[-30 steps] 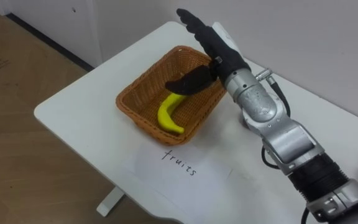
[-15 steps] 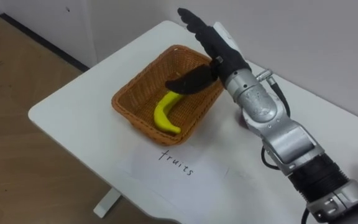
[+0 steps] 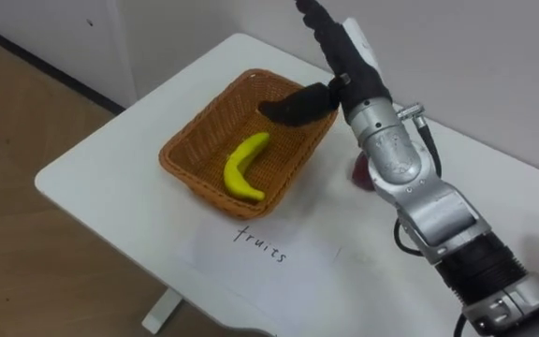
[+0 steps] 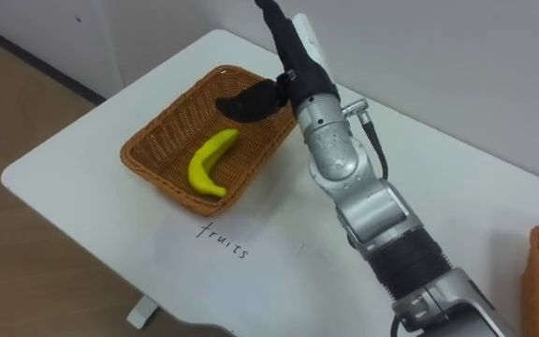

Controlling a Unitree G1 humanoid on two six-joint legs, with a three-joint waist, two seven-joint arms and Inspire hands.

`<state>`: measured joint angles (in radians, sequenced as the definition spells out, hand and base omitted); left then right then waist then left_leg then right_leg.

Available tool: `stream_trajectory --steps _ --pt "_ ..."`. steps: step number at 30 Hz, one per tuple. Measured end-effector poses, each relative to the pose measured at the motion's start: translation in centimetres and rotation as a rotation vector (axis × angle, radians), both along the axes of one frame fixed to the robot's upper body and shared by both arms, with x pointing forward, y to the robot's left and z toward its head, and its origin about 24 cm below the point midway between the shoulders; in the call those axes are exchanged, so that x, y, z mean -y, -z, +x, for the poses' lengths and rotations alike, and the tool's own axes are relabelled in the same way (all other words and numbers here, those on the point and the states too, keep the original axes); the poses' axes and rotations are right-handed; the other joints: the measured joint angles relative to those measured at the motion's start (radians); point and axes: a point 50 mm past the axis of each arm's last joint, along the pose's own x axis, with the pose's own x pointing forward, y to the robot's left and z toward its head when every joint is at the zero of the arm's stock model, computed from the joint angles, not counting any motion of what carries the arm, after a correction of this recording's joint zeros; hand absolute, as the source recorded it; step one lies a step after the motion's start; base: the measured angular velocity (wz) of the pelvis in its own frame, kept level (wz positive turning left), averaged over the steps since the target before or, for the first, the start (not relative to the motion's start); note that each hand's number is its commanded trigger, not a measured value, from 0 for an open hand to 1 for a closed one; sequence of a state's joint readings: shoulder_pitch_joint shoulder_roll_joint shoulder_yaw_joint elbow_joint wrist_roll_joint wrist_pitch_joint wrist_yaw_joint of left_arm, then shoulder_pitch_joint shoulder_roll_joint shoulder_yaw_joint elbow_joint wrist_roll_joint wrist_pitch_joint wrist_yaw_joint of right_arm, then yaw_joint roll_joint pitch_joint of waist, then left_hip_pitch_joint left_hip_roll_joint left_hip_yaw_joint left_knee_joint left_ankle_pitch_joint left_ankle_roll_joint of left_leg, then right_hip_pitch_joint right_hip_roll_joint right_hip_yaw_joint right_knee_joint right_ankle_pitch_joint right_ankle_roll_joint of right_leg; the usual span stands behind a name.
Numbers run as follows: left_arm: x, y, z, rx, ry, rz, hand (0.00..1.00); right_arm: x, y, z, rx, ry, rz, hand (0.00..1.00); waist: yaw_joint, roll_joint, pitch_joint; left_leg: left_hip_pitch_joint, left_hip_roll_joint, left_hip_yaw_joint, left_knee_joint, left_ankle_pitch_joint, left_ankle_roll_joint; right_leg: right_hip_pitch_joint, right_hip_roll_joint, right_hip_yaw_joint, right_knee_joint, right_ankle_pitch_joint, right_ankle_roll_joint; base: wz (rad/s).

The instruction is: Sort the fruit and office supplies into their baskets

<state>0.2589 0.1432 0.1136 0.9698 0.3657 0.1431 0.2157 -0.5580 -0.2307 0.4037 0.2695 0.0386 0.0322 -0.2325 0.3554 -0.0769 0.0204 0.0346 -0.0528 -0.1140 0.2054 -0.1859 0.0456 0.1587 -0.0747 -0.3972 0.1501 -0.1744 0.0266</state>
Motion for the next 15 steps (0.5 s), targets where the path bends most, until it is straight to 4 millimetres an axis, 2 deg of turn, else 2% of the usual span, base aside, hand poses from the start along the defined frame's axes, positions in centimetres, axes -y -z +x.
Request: stream_trajectory --steps 5,8,11,15 --pt "0.3 0.0 -0.4 -0.001 -0.007 0.021 0.0 0.6 -0.3 0.1 0.008 0.031 0.055 0.0 -0.022 0.018 -0.006 0.006 0.005 0.016 -0.001 0.0 0.0 0.002 0.003 0.016 0.0 0.0 0.0 -0.1" --pt "0.5 0.1 -0.7 -0.006 0.005 0.03 0.0 1.4 -0.2 0.2 -0.016 0.067 0.146 0.0 -0.036 0.029 -0.0109 0.014 0.005 0.025 -0.002 0.0 0.0 0.009 0.002 0.018 0.0 0.0 0.0 -0.07" --pt "0.5 0.1 -1.1 -0.015 0.001 0.035 0.0 2.4 0.6 0.0 -0.061 0.108 0.23 0.0 -0.052 0.036 -0.0082 0.029 0.005 0.027 -0.003 0.0 0.0 0.021 0.002 0.028 0.0 0.0 0.0 -0.01" --pt "0.9 0.4 -1.5 -0.038 -0.006 0.025 0.0 4.1 3.1 -0.5 -0.155 0.179 0.286 0.0 -0.057 0.04 -0.0059 0.032 0.005 0.03 -0.002 0.0 0.0 0.027 0.002 0.038 0.0 0.0 0.0 -0.03"
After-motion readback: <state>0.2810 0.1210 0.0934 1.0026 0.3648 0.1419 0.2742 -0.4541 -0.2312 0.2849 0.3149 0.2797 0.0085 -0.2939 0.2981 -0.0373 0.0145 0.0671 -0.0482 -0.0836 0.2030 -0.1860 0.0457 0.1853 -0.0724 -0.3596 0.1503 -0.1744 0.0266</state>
